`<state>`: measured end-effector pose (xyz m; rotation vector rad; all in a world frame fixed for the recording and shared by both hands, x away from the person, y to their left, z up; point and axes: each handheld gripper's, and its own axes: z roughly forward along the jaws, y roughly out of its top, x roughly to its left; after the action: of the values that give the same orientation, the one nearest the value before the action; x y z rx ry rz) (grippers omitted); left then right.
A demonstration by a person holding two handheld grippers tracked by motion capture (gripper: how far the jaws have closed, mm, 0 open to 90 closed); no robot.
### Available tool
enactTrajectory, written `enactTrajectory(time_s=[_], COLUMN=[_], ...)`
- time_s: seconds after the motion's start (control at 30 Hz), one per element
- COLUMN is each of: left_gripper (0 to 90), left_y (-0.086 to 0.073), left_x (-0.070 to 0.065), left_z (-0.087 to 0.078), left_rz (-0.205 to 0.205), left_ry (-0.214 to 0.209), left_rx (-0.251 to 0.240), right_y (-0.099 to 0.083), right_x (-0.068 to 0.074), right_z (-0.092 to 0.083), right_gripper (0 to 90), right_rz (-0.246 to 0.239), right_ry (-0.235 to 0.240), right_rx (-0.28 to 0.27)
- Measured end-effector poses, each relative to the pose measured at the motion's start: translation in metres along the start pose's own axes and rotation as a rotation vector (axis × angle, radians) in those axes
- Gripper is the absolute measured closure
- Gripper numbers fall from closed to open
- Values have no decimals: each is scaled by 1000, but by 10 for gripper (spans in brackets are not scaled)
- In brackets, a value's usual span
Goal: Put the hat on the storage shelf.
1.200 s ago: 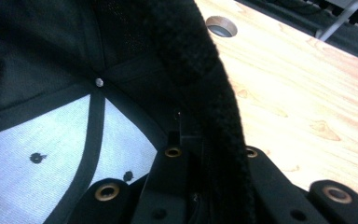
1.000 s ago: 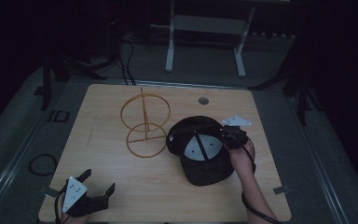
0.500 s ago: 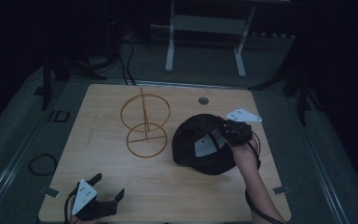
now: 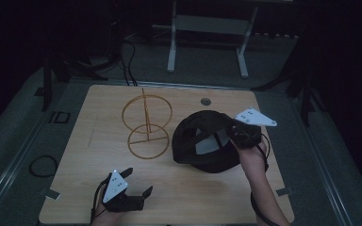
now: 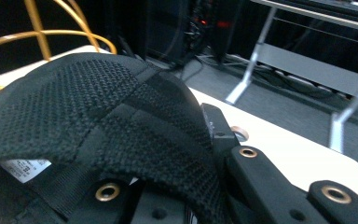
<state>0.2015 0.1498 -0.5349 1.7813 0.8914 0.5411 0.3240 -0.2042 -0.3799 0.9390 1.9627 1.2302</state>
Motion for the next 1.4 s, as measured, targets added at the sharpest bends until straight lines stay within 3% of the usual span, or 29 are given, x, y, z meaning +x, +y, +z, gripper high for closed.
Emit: enactTrajectory(time_s=[0.03, 0.23, 0.37, 0.6, 0.77, 0.87, 0.93, 0.97, 1.03, 1.1, 1.17, 1.23, 1.27, 1.3, 1.37, 1.4], left_gripper=[72, 73, 73, 72, 74, 133, 150, 177, 207, 307, 480, 582, 582, 686, 779, 779], left_y=[9, 29, 42, 58, 70, 71, 73, 74, 74, 75, 76, 77, 77, 79, 80, 82], left_x=[-4, -9, -14, -24, -25, -24, -23, -24, -25, -26, -27, -28, -27, -27, -28, -28], left_z=[6, 24, 38, 59, 75, 79, 82, 85, 86, 87, 88, 88, 87, 87, 88, 87], left_rz=[27, 47, 37, 80, 39, 22, 15, 13, 21, 20, 8, 6, -1, 0, 5, 8], left_ry=[-7, -40, -78, -84, -99, -86, -102, -121, -109, -126, -105, -84, -85, -59, -56, -50], left_rx=[-3, -5, -12, -13, -28, -36, -34, -29, -27, -33, -49, -48, -52, -51, -47, -47], right_y=[-1, -6, -8, -6, -5, -5, -6, -6, -6, -6, -6, -6, -6, -7, -8, -8], right_x=[2, 5, 6, 8, 9, 9, 10, 10, 10, 11, 11, 11, 11, 12, 13, 13], right_z=[-2, -8, -10, -12, -14, -15, -16, -18, -18, -19, -21, -22, -22, -23, -24, -24], right_gripper=[888, 888, 888, 887, 888, 888, 888, 888, 888, 888, 887, 888, 887, 887, 887, 887], right_rz=[4, 12, 16, 5, 4, 8, 10, 9, 11, 8, 6, 6, 5, 4, 0, 0], right_ry=[8, 31, 36, 47, 63, 65, 75, 82, 86, 85, 83, 81, 80, 79, 79, 79], right_rx=[-3, -17, -17, -21, -28, -32, -38, -42, -45, -46, -53, -54, -54, -55, -54, -54])
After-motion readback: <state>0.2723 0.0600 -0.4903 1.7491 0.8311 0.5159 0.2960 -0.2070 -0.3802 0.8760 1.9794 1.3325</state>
